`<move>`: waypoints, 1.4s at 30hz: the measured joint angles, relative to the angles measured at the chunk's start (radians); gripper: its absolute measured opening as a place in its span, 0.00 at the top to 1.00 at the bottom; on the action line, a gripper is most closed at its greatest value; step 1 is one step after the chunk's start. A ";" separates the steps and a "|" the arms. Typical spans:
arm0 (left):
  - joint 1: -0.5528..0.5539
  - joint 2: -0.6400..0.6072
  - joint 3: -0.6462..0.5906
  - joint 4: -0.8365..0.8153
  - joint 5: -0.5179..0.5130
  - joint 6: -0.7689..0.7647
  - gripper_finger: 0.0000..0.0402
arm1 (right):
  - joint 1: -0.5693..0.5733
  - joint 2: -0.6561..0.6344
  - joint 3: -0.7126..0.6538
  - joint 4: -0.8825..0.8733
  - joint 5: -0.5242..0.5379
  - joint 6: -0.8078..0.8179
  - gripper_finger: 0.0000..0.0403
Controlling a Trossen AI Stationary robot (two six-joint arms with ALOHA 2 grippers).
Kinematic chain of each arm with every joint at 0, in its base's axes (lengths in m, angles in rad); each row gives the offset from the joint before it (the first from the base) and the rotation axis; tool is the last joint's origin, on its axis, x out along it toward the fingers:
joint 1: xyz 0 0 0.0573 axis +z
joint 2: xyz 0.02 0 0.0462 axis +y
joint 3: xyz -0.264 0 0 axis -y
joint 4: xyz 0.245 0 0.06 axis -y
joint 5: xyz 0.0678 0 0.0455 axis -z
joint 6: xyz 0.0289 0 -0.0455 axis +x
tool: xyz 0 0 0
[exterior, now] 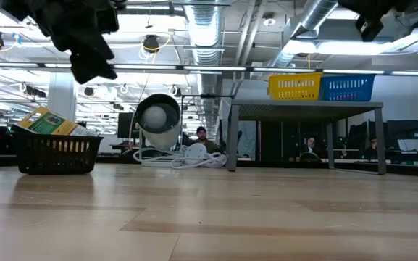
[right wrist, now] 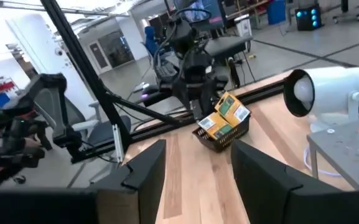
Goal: Pick & Place Office Desk Supplies
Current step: Move the black basket filled with crayons to the center of the table
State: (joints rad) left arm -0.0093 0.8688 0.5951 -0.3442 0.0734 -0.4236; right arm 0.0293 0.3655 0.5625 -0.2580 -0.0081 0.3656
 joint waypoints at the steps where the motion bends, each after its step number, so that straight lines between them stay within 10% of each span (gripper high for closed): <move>1: -0.008 0.026 0.008 -0.011 0.009 -0.023 0.52 | 0.011 0.007 -0.009 0.018 0.012 -0.006 0.56; 26: -0.193 0.590 0.306 -0.507 -0.092 -0.395 0.55 | 0.077 0.086 -0.018 0.052 0.010 -0.106 0.56; 42: -0.191 0.627 0.308 -0.504 -0.156 -0.366 0.70 | 0.178 0.086 -0.017 0.066 0.009 -0.115 0.56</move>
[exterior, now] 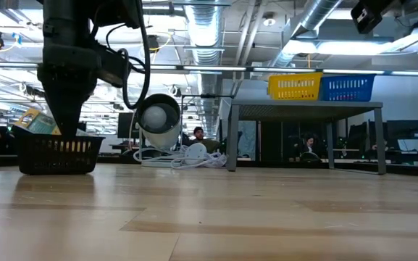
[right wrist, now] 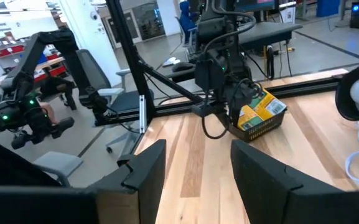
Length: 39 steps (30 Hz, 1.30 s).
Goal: Pick & Place Office Desk Supplies
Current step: Move the black basket filled with crayons to the center of the table
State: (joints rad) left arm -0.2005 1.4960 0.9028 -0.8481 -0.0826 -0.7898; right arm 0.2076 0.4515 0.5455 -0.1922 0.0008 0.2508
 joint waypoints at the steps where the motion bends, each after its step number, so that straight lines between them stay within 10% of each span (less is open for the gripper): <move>1: 0.000 0.000 0.000 -0.002 -0.005 0.004 0.70 | 0.002 0.000 0.000 0.005 0.000 0.000 0.56; 22: 0.000 0.102 0.001 0.095 -0.023 0.105 0.98 | 0.000 0.000 0.001 0.019 0.000 0.003 0.56; 39: -0.025 0.114 0.048 0.311 -0.001 0.183 0.99 | 0.000 0.000 0.001 0.059 0.001 0.012 0.56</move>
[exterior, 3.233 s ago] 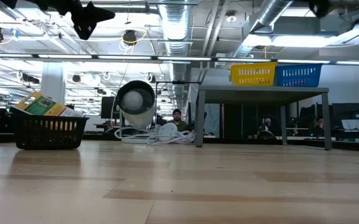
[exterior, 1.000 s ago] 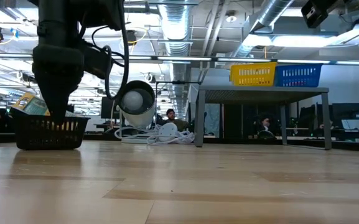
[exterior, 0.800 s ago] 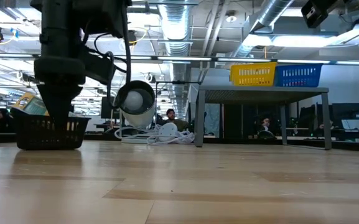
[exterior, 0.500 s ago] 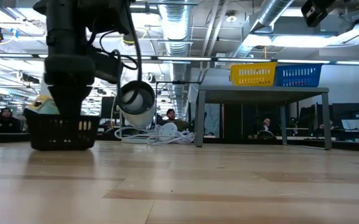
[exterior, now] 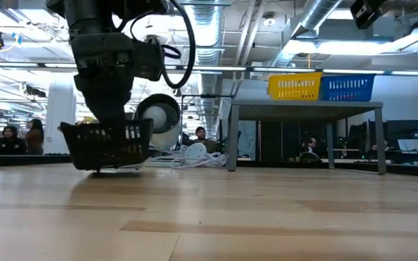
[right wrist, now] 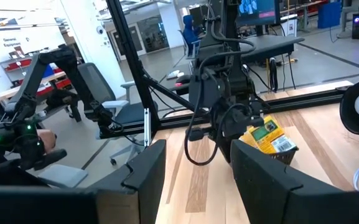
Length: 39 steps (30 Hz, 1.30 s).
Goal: Pick & Place Office Desk Supplies
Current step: Move the black basket filled with crayons to the center of the table
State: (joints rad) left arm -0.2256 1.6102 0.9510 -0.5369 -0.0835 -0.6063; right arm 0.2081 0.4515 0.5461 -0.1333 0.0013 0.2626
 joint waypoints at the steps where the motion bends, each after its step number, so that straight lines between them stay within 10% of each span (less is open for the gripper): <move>1: -0.002 0.009 0.000 0.007 0.004 0.000 0.99 | 0.000 0.000 0.000 0.000 0.000 0.000 0.56; 39: 0.004 0.281 0.255 0.146 0.064 0.238 0.99 | 0.000 0.027 0.000 0.066 0.002 0.027 0.56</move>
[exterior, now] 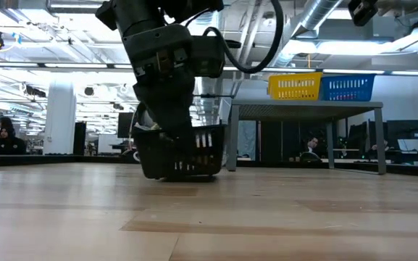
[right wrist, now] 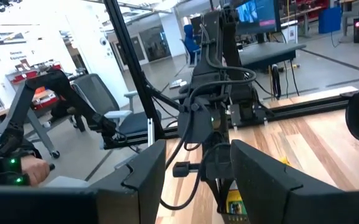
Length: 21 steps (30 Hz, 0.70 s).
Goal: Pick & Place Office Desk Supplies
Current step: Move the black basket filled with crayons to the center of the table
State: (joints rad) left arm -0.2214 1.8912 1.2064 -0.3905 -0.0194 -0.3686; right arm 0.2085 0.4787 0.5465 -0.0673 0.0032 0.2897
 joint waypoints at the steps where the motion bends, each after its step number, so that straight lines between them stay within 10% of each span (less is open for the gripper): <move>1: 0.000 0.000 0.000 -0.008 0.000 0.001 0.99 | 0.000 -0.003 0.000 -0.004 -0.001 0.000 0.56; 10: 0.000 0.000 0.000 -0.020 0.022 -0.019 0.93 | 0.000 0.001 0.000 -0.006 -0.002 0.007 0.56; 21: 0.024 0.000 0.000 -0.009 0.106 -0.041 0.58 | 0.000 0.001 0.000 -0.006 -0.002 0.009 0.56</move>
State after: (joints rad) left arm -0.1978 1.8907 1.2064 -0.3992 0.0862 -0.4095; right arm 0.2089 0.4793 0.5465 -0.0738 0.0010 0.2989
